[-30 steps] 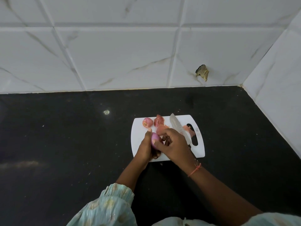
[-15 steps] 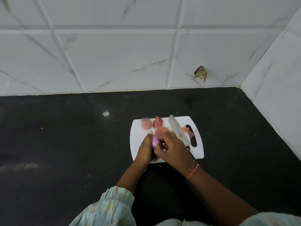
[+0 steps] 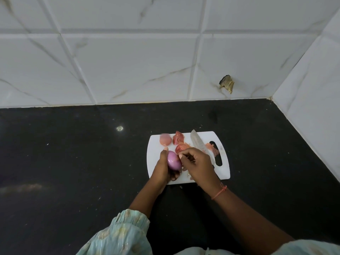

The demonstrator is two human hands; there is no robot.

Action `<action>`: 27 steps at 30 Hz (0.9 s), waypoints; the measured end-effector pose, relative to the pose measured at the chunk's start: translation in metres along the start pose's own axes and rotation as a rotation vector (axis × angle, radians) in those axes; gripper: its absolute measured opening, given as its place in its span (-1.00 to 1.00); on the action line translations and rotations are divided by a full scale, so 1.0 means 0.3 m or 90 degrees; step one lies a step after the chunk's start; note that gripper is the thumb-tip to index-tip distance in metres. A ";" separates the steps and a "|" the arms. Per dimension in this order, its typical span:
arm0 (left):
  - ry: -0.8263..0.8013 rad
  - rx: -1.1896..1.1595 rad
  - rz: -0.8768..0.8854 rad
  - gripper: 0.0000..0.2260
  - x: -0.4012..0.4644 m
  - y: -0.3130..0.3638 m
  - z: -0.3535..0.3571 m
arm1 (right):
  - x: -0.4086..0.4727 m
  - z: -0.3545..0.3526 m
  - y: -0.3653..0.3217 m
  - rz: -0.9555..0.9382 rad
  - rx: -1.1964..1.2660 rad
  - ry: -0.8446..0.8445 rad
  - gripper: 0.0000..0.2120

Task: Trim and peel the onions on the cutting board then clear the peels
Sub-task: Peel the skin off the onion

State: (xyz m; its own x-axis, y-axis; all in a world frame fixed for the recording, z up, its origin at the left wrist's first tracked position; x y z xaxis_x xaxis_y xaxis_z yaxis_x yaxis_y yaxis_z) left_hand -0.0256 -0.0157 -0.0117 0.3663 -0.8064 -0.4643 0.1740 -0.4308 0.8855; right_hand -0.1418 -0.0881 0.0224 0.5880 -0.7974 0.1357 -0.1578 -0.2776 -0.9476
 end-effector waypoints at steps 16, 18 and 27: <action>-0.009 -0.048 -0.012 -0.33 0.004 0.000 -0.007 | 0.001 0.010 -0.014 -0.061 -0.047 -0.005 -0.94; -0.023 -0.048 -0.018 -0.33 0.001 0.005 -0.010 | 0.003 0.004 -0.017 -0.025 -0.008 -0.005 -0.96; -0.059 -0.136 -0.039 -0.35 -0.003 0.013 -0.022 | 0.013 0.002 -0.020 0.055 0.047 0.042 -0.85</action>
State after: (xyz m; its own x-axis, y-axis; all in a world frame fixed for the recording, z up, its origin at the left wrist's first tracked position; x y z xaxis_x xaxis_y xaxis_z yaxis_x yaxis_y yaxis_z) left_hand -0.0191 -0.0139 -0.0077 0.2650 -0.8192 -0.5086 0.3861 -0.3932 0.8345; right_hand -0.1379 -0.0893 0.0286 0.5204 -0.8511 0.0692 -0.1448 -0.1678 -0.9751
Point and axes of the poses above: each hand's wrist, its own x-axis towards the middle knuckle, its own z-axis out of the palm, y = z × x, the point moved 1 cm from there along x, towards the middle knuckle, and after that the axes turned 12 degrees about x, right-handed, at the moved point
